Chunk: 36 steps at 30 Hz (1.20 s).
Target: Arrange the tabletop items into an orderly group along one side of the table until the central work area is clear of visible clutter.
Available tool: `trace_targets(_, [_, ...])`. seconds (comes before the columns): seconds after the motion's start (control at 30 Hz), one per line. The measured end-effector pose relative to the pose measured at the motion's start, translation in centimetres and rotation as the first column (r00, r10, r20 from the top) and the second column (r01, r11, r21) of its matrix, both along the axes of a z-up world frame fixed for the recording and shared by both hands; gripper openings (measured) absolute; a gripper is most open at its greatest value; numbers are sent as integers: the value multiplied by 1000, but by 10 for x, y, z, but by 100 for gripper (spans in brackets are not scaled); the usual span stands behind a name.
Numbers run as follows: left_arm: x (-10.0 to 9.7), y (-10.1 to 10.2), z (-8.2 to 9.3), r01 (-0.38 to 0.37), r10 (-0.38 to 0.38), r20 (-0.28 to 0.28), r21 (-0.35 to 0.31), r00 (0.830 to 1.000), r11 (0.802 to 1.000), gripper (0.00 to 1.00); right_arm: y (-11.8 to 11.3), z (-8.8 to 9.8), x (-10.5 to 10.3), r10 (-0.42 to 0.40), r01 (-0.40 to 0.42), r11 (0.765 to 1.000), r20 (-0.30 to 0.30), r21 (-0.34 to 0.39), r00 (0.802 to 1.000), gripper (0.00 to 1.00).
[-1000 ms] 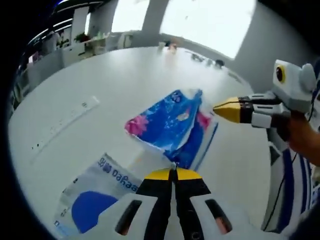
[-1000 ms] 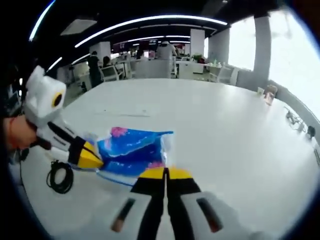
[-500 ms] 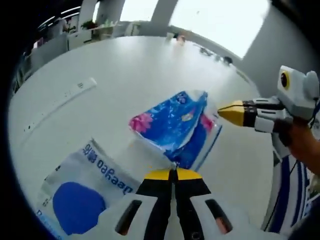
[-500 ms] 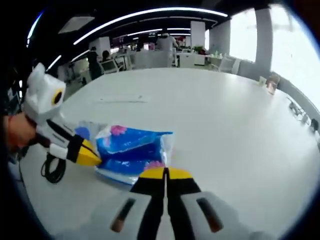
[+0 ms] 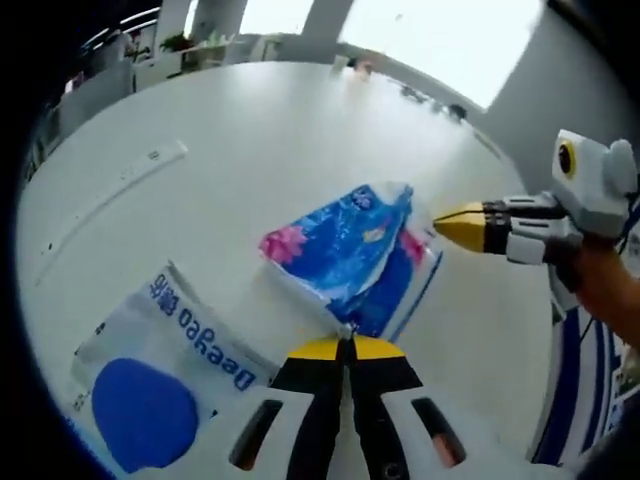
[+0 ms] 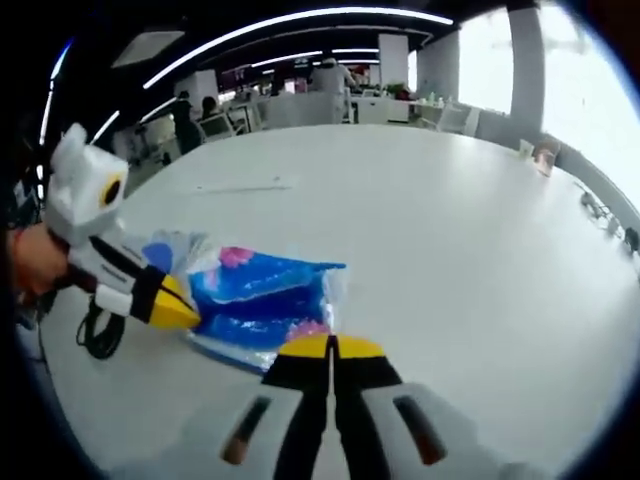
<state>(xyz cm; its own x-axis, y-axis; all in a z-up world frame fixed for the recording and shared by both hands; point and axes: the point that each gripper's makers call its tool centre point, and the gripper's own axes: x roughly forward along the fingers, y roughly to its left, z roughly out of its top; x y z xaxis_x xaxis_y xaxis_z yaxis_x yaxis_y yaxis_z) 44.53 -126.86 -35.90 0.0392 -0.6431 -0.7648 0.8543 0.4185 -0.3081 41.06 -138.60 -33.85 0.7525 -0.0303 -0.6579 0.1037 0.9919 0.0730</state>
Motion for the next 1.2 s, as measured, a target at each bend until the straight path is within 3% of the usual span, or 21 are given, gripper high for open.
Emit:
trace_targets(0.7, [-3,-1,-1,8,-8,23,-19,1000,1000,3,0,-6,-4,22,-22,1000,-5,-5,1000,0])
trace_targets(0.9, [-3,0,-1,11,-10,38,-17,999,1000,12,-1,-3,-7,-15,15,1000,22,13,1000,14])
trace_targets(1.2, [-6,2,4,18,-17,53,-22,998,1000,16,-1,4,-9,-27,26,1000,34,14,999,19])
